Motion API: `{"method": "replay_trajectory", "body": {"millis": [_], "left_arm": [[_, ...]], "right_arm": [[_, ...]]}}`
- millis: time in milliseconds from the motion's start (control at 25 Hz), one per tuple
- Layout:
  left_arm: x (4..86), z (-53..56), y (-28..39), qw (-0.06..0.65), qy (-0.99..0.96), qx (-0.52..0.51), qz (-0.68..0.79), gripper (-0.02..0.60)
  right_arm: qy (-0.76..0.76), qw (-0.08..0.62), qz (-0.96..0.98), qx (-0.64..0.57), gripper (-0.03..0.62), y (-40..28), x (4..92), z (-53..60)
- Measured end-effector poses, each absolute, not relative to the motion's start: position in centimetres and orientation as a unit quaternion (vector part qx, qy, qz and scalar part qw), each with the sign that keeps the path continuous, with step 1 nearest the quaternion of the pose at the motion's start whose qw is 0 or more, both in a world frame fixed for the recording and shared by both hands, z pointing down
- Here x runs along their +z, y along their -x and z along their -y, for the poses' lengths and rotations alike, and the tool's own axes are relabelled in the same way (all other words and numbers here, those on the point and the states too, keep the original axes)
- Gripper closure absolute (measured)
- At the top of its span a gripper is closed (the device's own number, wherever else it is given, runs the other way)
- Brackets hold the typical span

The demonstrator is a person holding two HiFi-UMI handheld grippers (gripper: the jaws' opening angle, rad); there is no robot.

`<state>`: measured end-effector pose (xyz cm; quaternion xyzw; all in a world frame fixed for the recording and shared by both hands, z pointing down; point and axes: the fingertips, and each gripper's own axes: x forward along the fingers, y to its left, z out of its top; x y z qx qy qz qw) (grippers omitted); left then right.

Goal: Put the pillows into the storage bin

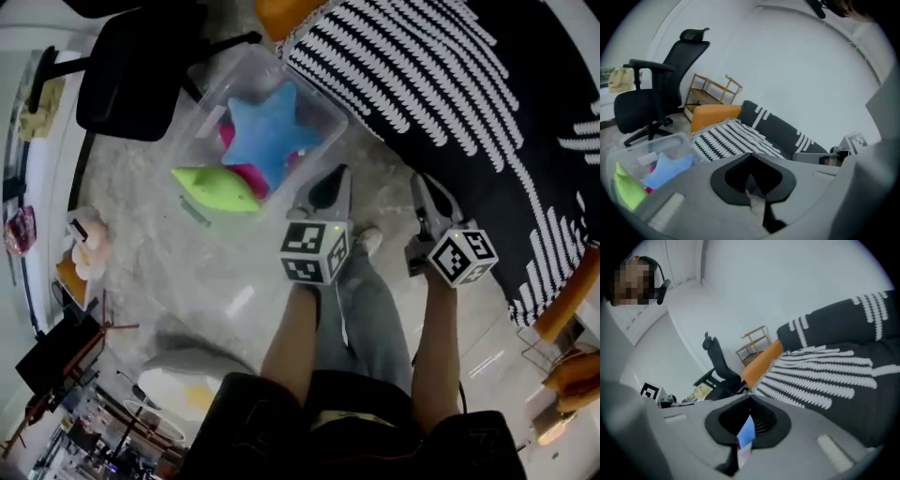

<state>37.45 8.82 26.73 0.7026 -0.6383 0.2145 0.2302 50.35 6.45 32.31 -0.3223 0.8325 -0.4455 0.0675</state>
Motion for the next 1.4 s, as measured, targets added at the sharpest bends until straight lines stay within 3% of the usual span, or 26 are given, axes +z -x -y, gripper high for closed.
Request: {"method": "replay_trajectory", "body": {"millis": [320,640,1040,1400], "left_arm": [[19.3,-3.4,-59.7,0.142,-0.822,0.232,0.500,0.572],[12.8,-5.3,-75.1,0.069,-0.869,0.247,0.423,0.571],[7.2,-4.9,-85.1,-0.031,-0.917,0.226,0.327,0.571],[3.8,-3.4,-86.3,-0.071,-0.926,0.206,0.310,0.571]], "right_arm": [[0.511,0.158,-0.744,-0.400,0.591,-72.9,26.6,-4.1],[0.618,0.123,-0.699,-0.339,0.591,-89.4,21.6,-11.2],[0.735,0.096,-0.627,-0.241,0.591,-99.4,15.0,-15.3],[0.750,0.109,-0.621,-0.201,0.591,-99.9,11.5,-14.5]]}}
